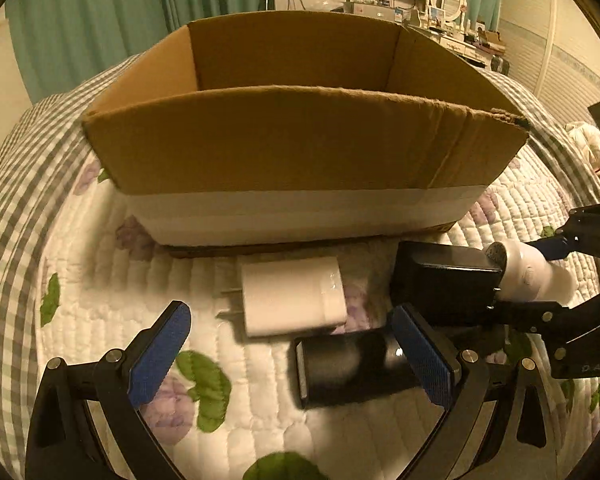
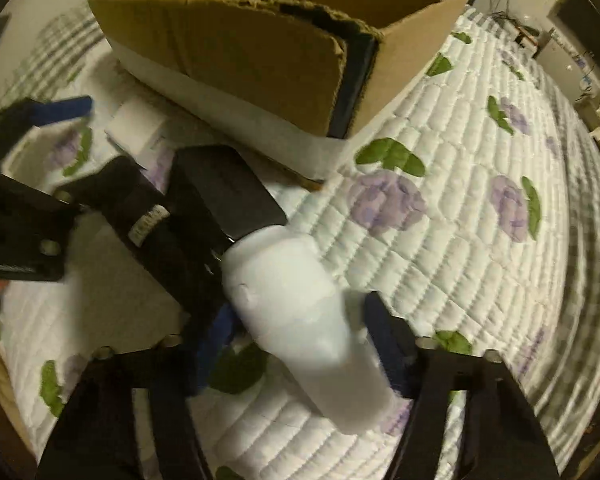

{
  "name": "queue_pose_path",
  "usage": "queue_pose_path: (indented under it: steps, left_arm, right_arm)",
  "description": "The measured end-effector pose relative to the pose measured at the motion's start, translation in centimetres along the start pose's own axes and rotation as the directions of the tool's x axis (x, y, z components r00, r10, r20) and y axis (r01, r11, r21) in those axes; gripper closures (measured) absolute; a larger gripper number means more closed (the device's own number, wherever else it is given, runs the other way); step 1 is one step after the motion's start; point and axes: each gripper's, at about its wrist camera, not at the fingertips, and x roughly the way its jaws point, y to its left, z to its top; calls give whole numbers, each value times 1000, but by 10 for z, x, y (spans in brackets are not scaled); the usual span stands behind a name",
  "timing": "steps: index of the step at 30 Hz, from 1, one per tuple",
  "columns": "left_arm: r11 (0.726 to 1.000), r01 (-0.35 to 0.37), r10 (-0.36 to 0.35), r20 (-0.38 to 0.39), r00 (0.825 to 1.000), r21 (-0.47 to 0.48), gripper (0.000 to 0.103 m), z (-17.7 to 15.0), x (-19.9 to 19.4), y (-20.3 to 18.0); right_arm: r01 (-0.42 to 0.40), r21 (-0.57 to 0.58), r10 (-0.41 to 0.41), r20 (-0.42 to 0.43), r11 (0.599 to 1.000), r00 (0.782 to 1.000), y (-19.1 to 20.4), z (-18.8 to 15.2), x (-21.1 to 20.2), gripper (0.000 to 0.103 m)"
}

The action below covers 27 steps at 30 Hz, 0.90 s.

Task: Organize rigid objects
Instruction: 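Grasp the white charger block with the left tool while the right grasps the white device, then drop the charger block into the box with the left tool while the right drops the white device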

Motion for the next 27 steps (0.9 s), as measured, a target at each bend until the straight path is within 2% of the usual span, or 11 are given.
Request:
queue_pose_path:
  steps: [2, 7, 11, 13, 17, 22, 27]
  left_arm:
    - [1000, -2, 2, -5, 1000, 1, 2, 3, 5, -1]
    - [1000, -21, 21, -13, 1000, -11, 3, 5, 14, 0]
    - [998, -41, 40, -29, 999, -41, 18, 8, 24, 8]
    - [998, -46, 45, -33, 998, -43, 21, 12, 28, 9]
    - [999, -30, 28, -36, 999, -44, 34, 16, 30, 11]
    - [1000, -21, 20, -39, 999, -10, 34, 14, 26, 8]
    - [1000, 0, -1, -29, 1000, -27, 34, 15, 10, 7]
  right_arm:
    - [-28, 14, 28, 4, 1000, 1000, -3, 2, -1, 54]
    - [-38, 83, 34, 55, 996, 998, -25, 5, -15, 54]
    - [34, 133, -43, 65, 991, 997, -47, 5, -24, 54]
    - [83, 162, -94, 60, 983, 994, -58, 9, -25, 54]
    - [101, 199, -113, 49, 975, 992, -74, 11, -23, 54]
    - [106, 196, -118, 49, 975, 992, -70, 10, -24, 54]
    - [122, 189, -136, 64, 974, 989, -58, 13, -33, 54]
